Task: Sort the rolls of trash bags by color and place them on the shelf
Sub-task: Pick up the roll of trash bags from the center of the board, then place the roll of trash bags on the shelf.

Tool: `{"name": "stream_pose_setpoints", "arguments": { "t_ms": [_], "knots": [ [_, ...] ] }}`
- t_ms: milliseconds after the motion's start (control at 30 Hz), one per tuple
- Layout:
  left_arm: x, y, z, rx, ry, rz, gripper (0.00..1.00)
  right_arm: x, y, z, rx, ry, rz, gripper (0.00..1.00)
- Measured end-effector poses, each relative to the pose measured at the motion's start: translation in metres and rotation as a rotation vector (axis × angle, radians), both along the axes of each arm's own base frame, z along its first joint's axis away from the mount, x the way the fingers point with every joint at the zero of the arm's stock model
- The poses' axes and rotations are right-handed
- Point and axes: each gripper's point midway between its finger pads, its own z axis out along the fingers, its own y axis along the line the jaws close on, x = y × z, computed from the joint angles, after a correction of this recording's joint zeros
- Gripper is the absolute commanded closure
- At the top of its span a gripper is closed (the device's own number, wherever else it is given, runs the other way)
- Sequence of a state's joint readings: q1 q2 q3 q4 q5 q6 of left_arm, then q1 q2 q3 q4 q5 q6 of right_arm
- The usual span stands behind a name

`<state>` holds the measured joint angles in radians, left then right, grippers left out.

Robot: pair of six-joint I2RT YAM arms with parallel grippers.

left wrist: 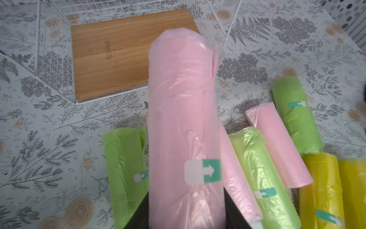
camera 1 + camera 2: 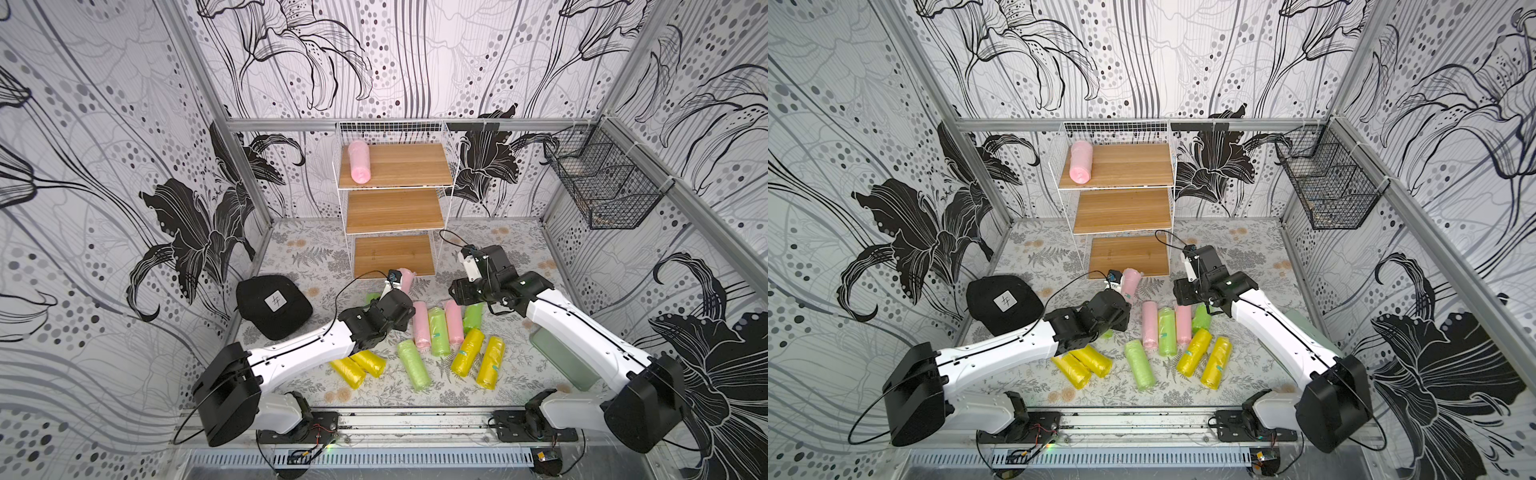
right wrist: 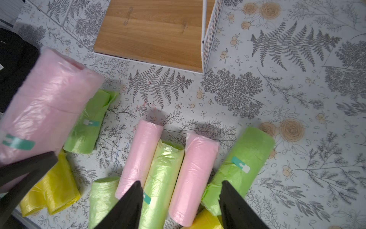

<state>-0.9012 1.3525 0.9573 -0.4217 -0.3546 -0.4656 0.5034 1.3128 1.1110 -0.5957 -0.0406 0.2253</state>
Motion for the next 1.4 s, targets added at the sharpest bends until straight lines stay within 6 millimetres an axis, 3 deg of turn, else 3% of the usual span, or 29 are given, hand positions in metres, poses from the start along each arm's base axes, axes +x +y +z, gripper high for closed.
{"name": "stream_pose_setpoints", "arguments": {
  "t_ms": [200, 367, 567, 733, 900, 1033, 1400],
  "knots": [
    [-0.014, 0.004, 0.061, 0.002, -0.004, -0.076, 0.84, 0.012, -0.013, 0.019, 0.018, -0.041, -0.031, 0.35],
    [-0.019, 0.003, 0.131, -0.038, -0.045, -0.128, 0.84, 0.013, -0.015, 0.034, 0.025, -0.08, -0.03, 0.35],
    [-0.022, 0.007, 0.196, -0.05, -0.093, -0.148, 0.84, 0.014, -0.015, 0.042, 0.03, -0.094, -0.033, 0.35],
    [-0.005, -0.005, 0.239, -0.045, -0.141, -0.134, 0.83, 0.015, -0.012, 0.057, 0.053, -0.114, -0.024, 0.35],
    [0.026, -0.018, 0.283, -0.022, -0.231, -0.078, 0.83, 0.013, -0.007, 0.07, 0.086, -0.129, -0.006, 0.36],
    [0.057, -0.01, 0.3, -0.002, -0.287, -0.011, 0.84, 0.011, -0.006, 0.07, 0.095, -0.123, 0.004, 0.36],
    [0.126, 0.031, 0.3, 0.033, -0.353, 0.158, 0.84, 0.004, -0.002, 0.078, 0.138, -0.122, 0.017, 0.36]
  ]
}}
